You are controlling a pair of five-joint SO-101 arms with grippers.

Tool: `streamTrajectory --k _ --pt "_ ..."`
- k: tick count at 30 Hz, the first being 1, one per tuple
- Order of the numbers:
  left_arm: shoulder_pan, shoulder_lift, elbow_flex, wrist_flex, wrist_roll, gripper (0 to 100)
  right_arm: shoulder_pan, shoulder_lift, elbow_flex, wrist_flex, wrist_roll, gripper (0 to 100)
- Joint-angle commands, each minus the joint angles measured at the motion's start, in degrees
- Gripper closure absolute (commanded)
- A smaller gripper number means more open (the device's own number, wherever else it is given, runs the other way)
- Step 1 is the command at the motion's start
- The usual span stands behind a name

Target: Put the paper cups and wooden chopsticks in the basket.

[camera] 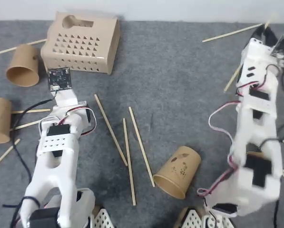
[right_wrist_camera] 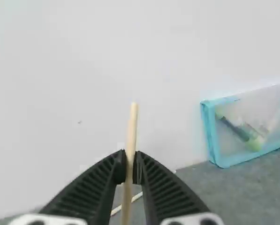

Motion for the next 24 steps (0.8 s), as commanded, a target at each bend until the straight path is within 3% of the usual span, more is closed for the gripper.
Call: streamTrajectory --k 1,5,10,14,20,24 --pt "-0.44 -0.7 -0.4 -1.41 -0.53 99 -0.66 10.95 -14.33 -5.32 -3.69 99.2" --pt "-0.44 -0.7 -0.4 -1.49 -0.53 99 -0.48 25.8 -29.27 -12.7 -9.58 99.2" --pt "-0.44 -0.7 -0.48 -1.58 -0.53 99 0.04 35.56 -34.9 -22.55 -4.4 99.2" --pt "-0.44 -0.7 -0.57 -1.67 -0.53 99 0.13 37.05 -29.1 -34.59 0.62 99.2" --pt "-0.44 -0.7 -0.57 -1.67 -0.53 99 -0.92 33.19 -9.41 -54.2 7.56 99.2" --pt "-0.44 -0.7 -0.57 -1.67 -0.53 99 -0.57 23.34 3.34 -51.91 3.78 99.2"
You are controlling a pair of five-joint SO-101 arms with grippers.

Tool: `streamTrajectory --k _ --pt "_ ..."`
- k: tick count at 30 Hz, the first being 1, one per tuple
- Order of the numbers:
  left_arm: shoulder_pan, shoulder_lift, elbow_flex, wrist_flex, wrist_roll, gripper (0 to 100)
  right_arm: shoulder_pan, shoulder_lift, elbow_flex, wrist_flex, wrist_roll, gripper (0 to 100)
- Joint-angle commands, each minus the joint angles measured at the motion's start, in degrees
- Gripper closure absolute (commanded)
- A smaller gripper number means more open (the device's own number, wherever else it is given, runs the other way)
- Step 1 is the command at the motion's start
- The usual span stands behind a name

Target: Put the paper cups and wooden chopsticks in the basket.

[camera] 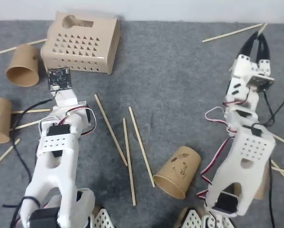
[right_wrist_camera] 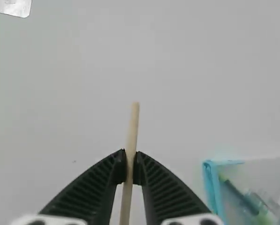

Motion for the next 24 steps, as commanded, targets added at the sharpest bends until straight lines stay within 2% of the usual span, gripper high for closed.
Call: streamTrajectory --k 1,5,17,20,24 --pt "-0.44 -0.7 -0.57 -1.67 -0.53 99 -0.13 -12.0 9.41 3.21 -3.87 99.2" --pt "-0.44 -0.7 -0.57 -1.67 -0.53 99 1.36 -23.69 15.56 15.78 -8.62 99.2" --pt "-0.44 -0.7 -0.48 -1.67 -0.53 99 2.24 -47.52 25.49 53.93 -8.88 99.2" --pt "-0.44 -0.7 -0.48 -1.58 -0.53 99 2.07 -51.03 25.49 59.56 -8.88 99.2" --pt "-0.44 -0.7 -0.48 -1.49 -0.53 99 1.8 -52.97 25.14 60.18 -9.05 99.2"
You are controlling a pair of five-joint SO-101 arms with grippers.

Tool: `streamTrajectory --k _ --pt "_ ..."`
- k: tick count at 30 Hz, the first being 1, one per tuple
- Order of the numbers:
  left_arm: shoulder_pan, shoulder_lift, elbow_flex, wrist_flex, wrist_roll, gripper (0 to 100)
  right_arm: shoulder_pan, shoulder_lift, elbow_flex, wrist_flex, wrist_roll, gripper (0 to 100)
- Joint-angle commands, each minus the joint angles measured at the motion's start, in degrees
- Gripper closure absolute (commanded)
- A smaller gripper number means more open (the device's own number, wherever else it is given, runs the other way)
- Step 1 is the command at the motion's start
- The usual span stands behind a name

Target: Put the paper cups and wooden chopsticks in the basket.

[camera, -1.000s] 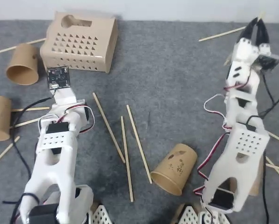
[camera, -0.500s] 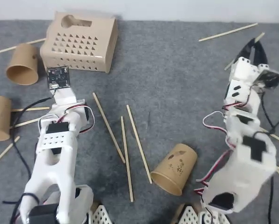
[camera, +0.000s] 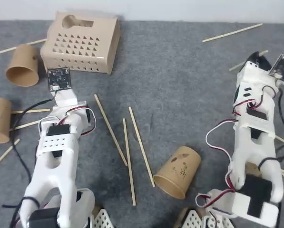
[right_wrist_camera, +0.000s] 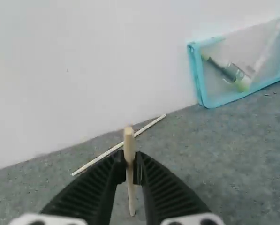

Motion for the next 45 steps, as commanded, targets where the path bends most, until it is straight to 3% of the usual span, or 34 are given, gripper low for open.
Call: streamTrajectory --k 1,7,11,15,22,25,37,42,45 --pt "-0.44 -0.7 -0.48 -1.49 -0.53 99 0.13 -4.53 -0.7 0.4 -1.05 99.2" --pt "-0.44 -0.7 -0.48 -1.49 -0.53 99 -1.8 -1.19 -2.02 -10.24 -0.88 99.2" --pt "-0.44 -0.7 -0.48 -1.49 -0.53 99 -4.0 4.88 -9.67 -11.38 -1.32 99.2" --pt "-0.44 -0.7 -0.48 -1.49 -0.53 99 -5.23 16.31 -24.26 -11.12 -5.63 99.2" --pt "-0.44 -0.7 -0.48 -1.58 -0.53 99 -7.43 42.07 -55.03 -10.42 -4.57 99.2" --pt "-0.44 -0.7 -0.48 -1.67 -0.53 99 -8.48 51.74 -68.4 -3.91 -0.44 99.2" --pt "-0.44 -0.7 -0.48 -1.67 -0.53 99 -4.44 80.75 -121.93 26.15 3.87 99.2" --pt "-0.44 -0.7 -0.48 -1.67 -0.53 99 -4.35 88.4 -136.88 37.32 8.0 99.2" --pt "-0.44 -0.7 -0.48 -1.67 -0.53 99 -4.09 88.92 -138.02 40.31 8.35 99.2"
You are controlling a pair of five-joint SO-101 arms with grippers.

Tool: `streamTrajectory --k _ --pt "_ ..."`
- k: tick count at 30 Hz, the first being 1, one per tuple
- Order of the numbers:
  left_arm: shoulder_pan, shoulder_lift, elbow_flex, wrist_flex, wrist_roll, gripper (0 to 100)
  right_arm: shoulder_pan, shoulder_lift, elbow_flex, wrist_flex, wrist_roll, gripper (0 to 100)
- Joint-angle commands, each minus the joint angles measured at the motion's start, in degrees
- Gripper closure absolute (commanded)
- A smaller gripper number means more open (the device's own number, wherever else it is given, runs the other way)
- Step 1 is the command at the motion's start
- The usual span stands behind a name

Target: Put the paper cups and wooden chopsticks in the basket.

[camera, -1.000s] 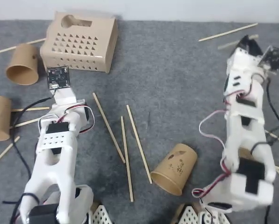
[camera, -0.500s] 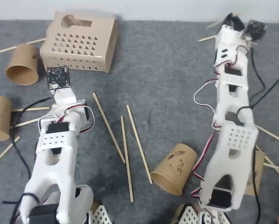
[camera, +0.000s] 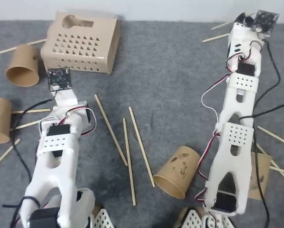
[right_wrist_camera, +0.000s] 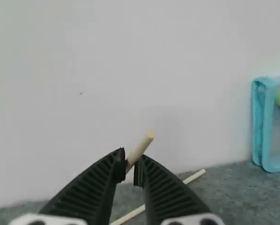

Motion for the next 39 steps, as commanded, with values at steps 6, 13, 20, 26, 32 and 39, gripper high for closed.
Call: streamTrajectory --k 6,13,20,26,32,39 --pt "-0.44 -0.7 -0.48 -1.67 -0.53 99 2.86 -5.58 -4.75 9.45 1.41 99.2" --pt "-0.44 -0.7 -0.48 -1.67 -0.53 99 3.82 -10.33 -4.75 19.21 3.6 99.2" --pt "-0.44 -0.7 -0.48 -1.67 -0.53 99 4.44 -13.58 -4.75 24.57 7.56 99.2" --pt "-0.44 -0.7 -0.48 -1.67 -0.53 99 4.53 -15.96 -4.75 31.25 11.6 99.2" --pt "-0.44 -0.7 -0.48 -1.67 -0.62 99 4.53 -20.79 -4.75 42.77 13.54 99.2" --pt "-0.44 -0.7 -0.48 -1.67 -0.62 99 4.97 -27.65 -4.75 52.53 15.12 99.2"
